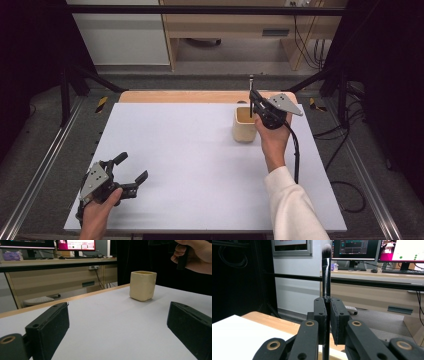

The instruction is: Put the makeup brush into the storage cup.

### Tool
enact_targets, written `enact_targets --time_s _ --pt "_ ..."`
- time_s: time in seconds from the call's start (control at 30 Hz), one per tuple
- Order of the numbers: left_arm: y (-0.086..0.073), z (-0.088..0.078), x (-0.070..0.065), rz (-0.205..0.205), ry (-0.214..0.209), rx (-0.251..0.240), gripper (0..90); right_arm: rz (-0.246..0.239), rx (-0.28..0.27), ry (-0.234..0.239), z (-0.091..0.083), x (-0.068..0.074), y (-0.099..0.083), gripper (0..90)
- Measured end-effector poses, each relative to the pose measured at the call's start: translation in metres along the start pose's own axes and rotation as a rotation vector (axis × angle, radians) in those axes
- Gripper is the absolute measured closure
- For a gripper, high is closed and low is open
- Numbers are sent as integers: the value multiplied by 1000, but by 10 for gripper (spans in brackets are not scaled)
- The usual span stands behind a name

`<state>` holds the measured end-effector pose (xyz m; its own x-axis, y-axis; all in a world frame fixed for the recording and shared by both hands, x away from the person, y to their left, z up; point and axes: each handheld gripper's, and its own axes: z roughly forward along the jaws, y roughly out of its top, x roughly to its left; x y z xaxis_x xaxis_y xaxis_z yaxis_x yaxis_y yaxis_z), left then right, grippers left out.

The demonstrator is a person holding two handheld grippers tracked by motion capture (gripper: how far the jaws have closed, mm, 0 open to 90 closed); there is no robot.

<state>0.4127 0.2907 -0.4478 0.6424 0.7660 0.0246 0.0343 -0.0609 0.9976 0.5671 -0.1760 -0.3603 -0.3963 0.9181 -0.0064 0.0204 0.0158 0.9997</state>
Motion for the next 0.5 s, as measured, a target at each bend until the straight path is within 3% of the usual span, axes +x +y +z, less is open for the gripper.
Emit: enact_targets --time_s 0.5 --pt "0 -1 0 -1 2 -2 38 -5 14 -5 3 -2 -3 838"
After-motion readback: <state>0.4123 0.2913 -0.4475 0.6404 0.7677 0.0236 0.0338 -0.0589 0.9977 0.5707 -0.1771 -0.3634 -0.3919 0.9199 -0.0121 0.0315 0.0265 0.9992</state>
